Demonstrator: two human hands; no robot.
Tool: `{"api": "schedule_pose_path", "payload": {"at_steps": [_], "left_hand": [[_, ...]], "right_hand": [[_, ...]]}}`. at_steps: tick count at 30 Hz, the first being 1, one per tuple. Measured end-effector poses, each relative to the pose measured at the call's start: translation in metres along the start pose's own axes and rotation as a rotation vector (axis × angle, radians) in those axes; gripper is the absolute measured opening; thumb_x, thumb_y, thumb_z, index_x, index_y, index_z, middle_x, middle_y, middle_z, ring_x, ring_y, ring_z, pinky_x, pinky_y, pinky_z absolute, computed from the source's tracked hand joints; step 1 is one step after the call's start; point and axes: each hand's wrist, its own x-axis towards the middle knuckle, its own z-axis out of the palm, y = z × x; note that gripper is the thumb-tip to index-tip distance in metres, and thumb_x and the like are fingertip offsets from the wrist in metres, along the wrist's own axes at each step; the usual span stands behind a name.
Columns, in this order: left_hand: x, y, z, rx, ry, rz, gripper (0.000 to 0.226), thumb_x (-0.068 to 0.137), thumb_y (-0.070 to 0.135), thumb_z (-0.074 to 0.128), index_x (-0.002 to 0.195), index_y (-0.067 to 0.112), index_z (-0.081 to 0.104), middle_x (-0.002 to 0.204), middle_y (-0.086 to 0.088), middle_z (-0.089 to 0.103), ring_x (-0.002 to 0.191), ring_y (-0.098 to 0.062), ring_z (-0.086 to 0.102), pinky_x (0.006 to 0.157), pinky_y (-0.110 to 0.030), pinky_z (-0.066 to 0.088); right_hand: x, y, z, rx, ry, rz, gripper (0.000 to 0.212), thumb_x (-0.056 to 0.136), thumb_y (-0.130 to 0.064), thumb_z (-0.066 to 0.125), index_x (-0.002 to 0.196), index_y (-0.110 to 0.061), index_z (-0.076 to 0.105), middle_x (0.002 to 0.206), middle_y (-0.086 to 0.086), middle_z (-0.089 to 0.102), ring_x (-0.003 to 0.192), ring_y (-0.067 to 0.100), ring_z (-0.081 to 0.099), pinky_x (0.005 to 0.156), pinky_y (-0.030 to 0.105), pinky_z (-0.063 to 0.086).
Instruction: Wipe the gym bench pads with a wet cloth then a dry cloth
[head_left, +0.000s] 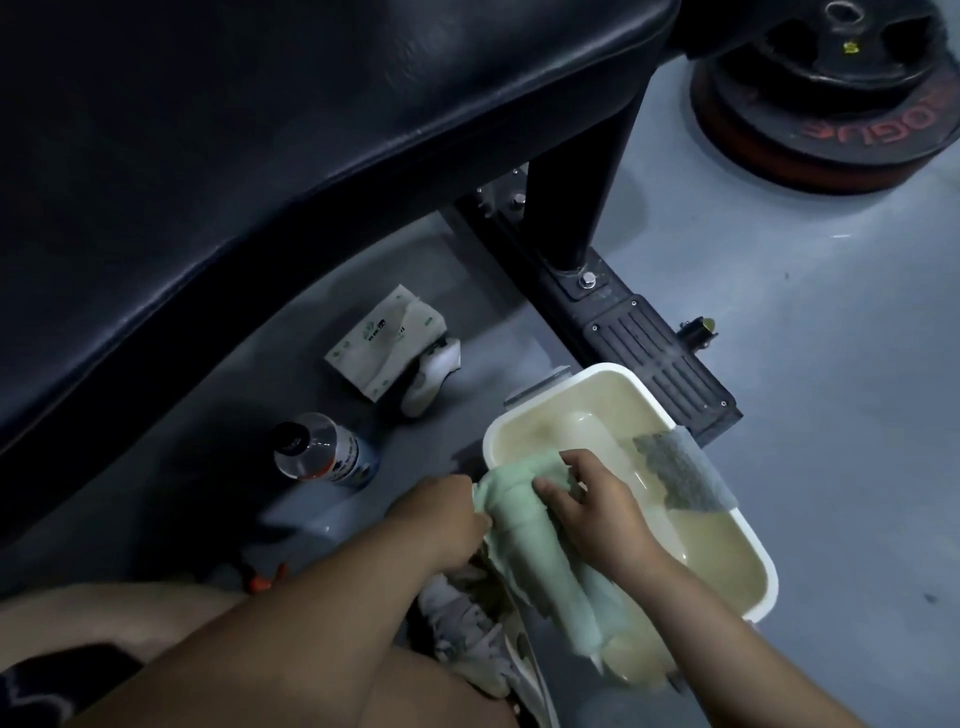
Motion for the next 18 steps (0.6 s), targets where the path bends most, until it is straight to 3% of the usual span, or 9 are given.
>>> {"api": "schedule_pose_path", "payload": {"at_steps": [3, 7, 10, 13, 18], "left_hand": [[0.003, 0.006, 0.001, 0.072, 0.032, 0.003, 0.033, 0.095, 0.041, 0.053, 0.117, 0.017, 0.049, 0.129, -0.01, 0.05, 0.115, -0.031, 0.052, 0.093, -0.042, 0.047], [0.003, 0.013, -0.001, 0.226, 0.1, -0.018, 0.048, 0.095, 0.044, 0.052, 0.131, 0.016, 0.037, 0.136, -0.012, 0.04, 0.125, -0.032, 0.042, 0.096, -0.045, 0.043], [0.003, 0.008, 0.0, 0.294, 0.106, -0.041, 0.06, 0.095, 0.05, 0.049, 0.139, 0.016, 0.029, 0.141, -0.012, 0.034, 0.13, -0.031, 0.036, 0.102, -0.048, 0.038], [0.001, 0.004, -0.002, 0.367, 0.147, 0.017, 0.073, 0.095, 0.052, 0.043, 0.151, 0.015, 0.014, 0.151, -0.012, 0.023, 0.138, -0.031, 0.025, 0.114, -0.053, 0.022], [-0.005, 0.0, -0.016, 0.332, 0.296, 0.124, 0.076, 0.096, 0.051, 0.037, 0.156, 0.017, 0.004, 0.158, -0.009, 0.014, 0.145, -0.029, 0.014, 0.121, -0.05, 0.009]], "right_hand": [[0.002, 0.003, 0.004, 0.001, 0.005, -0.001, 0.041, 0.085, -0.039, 0.073, 0.118, -0.026, 0.054, 0.088, -0.01, 0.054, 0.06, 0.004, 0.053, 0.057, 0.015, 0.038], [-0.002, 0.001, 0.009, -0.078, 0.026, -0.097, 0.051, 0.083, -0.045, 0.072, 0.125, -0.028, 0.049, 0.102, -0.015, 0.056, 0.073, -0.005, 0.06, 0.061, 0.012, 0.041], [-0.003, 0.001, 0.012, -0.211, 0.068, -0.245, 0.057, 0.085, -0.048, 0.064, 0.132, -0.02, 0.047, 0.123, -0.007, 0.053, 0.102, 0.009, 0.058, 0.078, 0.028, 0.051], [-0.005, -0.001, 0.007, -0.271, 0.086, -0.317, 0.062, 0.09, -0.049, 0.053, 0.139, -0.012, 0.046, 0.141, 0.005, 0.046, 0.13, 0.021, 0.045, 0.101, 0.038, 0.047], [-0.013, -0.012, -0.011, -0.28, 0.108, -0.394, 0.065, 0.095, -0.055, 0.04, 0.148, -0.017, 0.037, 0.157, 0.002, 0.028, 0.146, 0.018, 0.026, 0.116, 0.035, 0.03]]}}
